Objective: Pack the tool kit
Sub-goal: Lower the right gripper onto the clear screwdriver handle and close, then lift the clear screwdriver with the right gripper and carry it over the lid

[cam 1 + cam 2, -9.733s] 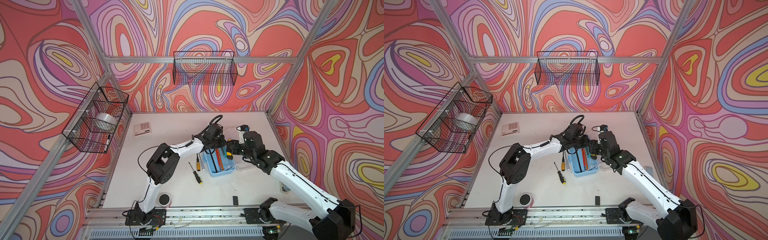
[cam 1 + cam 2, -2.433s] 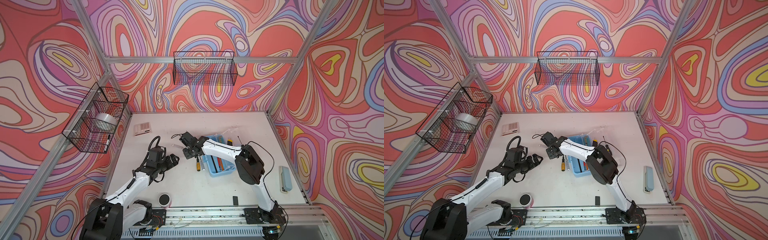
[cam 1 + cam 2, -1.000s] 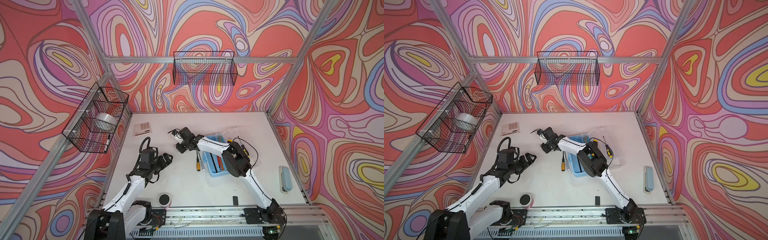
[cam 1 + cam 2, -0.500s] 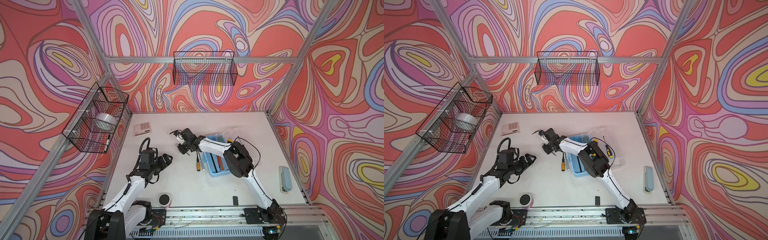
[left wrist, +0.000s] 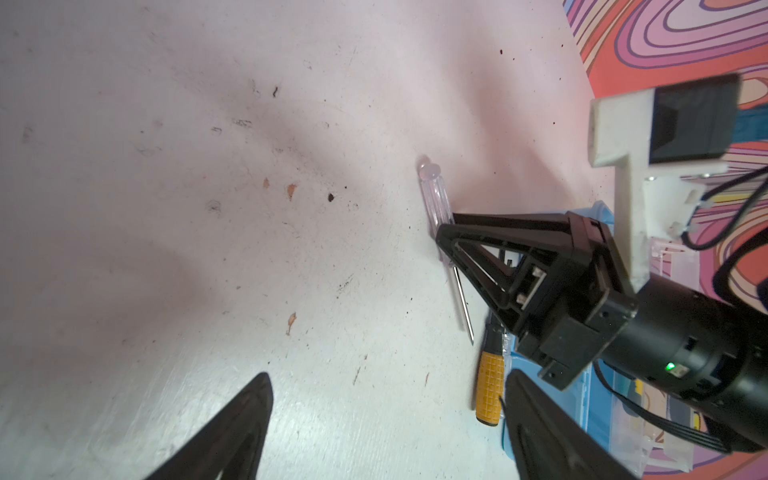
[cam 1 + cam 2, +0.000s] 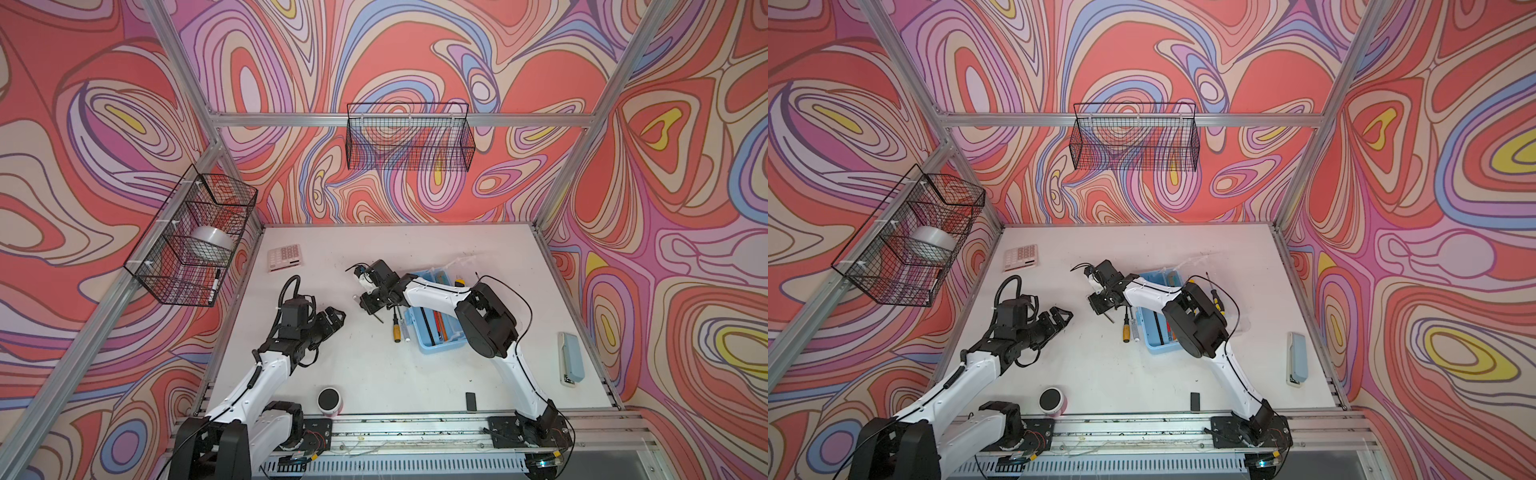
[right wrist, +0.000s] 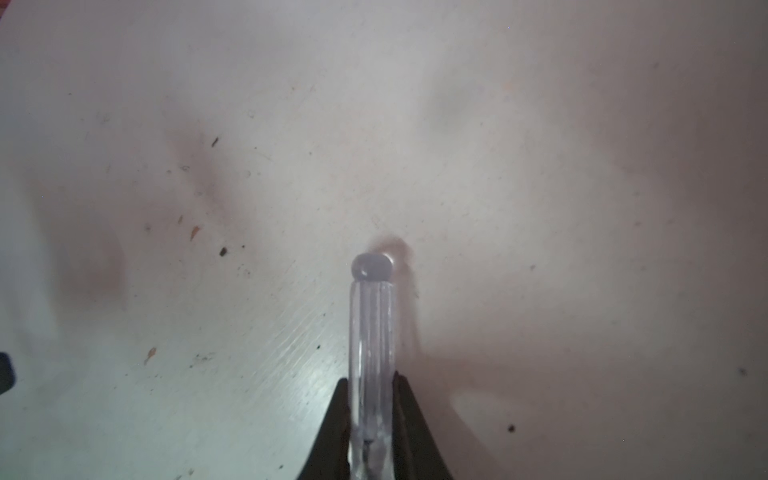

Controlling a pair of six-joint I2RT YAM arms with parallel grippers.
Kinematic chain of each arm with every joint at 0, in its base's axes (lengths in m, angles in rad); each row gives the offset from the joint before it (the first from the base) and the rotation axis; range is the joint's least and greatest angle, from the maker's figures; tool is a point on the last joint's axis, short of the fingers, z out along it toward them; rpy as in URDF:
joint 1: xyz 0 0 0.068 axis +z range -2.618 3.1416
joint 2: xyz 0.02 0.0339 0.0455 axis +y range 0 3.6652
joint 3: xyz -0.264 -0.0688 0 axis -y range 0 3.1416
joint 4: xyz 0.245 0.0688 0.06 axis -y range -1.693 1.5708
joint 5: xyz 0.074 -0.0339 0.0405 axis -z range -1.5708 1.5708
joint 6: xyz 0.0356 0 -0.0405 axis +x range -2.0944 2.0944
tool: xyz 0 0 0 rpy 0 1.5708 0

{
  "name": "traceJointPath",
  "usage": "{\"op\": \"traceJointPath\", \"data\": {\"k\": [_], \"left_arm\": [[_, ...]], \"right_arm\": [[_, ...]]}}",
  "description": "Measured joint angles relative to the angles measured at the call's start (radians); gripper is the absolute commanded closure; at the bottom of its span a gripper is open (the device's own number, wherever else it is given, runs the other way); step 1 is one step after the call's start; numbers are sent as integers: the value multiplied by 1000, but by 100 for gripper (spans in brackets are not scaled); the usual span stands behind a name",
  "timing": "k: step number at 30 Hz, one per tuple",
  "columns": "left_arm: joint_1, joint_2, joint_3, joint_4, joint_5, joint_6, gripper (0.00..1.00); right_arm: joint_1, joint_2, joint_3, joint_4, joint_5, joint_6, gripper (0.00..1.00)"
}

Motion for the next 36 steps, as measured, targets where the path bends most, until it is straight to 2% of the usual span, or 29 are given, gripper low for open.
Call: {"op": "traceJointPath", "data": {"k": [9,14,24,36], "left_arm": [[0,61,20,9,4,0,14],[0,110,21,15,5,0,14],[0,108,21,16,6,8,14],[0,110,22,38,27,4,14]], "right_arm": [[1,-104,-40,-19,-57,95,100],[1,-106,-47,-23,-57,119,100],[1,-118,-137,-23,-67,130,100],[1,-313,-301,73,-234,245,100]]}}
